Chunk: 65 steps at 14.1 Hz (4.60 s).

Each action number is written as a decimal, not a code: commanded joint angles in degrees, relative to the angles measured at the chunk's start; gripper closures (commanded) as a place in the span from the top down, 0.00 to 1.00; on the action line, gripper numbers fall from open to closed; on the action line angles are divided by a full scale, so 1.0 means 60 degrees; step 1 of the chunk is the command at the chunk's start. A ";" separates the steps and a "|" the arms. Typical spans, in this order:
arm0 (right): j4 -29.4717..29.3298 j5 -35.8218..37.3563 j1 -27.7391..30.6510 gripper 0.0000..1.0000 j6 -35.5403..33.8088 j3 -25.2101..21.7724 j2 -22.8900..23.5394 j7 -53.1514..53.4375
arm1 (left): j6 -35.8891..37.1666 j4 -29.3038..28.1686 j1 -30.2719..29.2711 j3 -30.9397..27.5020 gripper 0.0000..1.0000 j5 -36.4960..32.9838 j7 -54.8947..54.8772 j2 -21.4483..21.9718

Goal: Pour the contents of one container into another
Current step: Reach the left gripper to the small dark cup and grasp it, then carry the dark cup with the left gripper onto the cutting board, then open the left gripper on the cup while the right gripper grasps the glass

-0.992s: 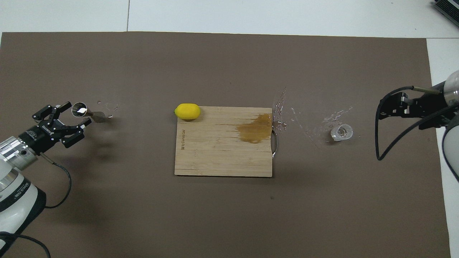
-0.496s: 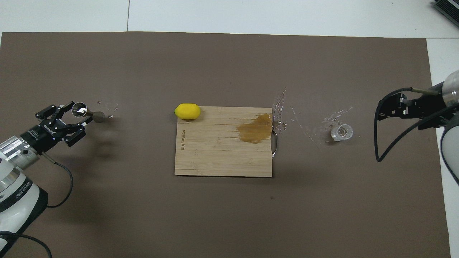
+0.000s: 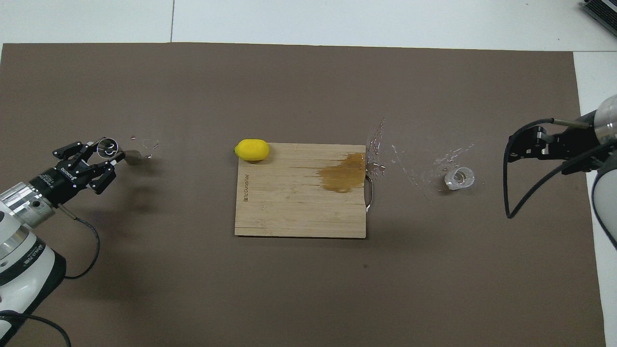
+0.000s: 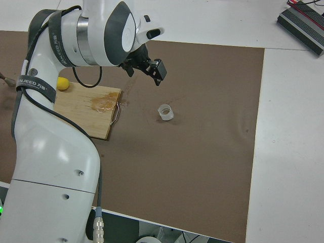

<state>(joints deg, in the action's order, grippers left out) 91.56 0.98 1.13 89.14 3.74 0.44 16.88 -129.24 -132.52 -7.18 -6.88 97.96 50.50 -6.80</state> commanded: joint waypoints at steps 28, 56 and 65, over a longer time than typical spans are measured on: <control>0.0457 -0.0206 0.0149 1.00 0.0274 0.0035 -0.0162 0.2968 | -0.3596 0.2748 0.7889 0.0517 0.00 0.1894 0.3347 -0.0739; 0.3650 -0.7339 0.3518 1.00 0.3790 0.0006 0.3339 0.5142 | -0.3303 0.2999 0.8770 0.0547 1.00 0.2599 0.0857 -0.1840; 0.4881 -0.8323 0.3284 0.96 0.4435 0.0035 0.3003 0.4438 | -0.3040 0.2737 0.8755 0.0561 1.00 0.2613 0.0886 -0.0964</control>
<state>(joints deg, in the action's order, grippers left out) 118.32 -47.17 20.78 114.07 3.71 20.62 45.51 -148.64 -113.46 44.55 -2.77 112.05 56.71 -16.54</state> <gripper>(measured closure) 0.026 0.000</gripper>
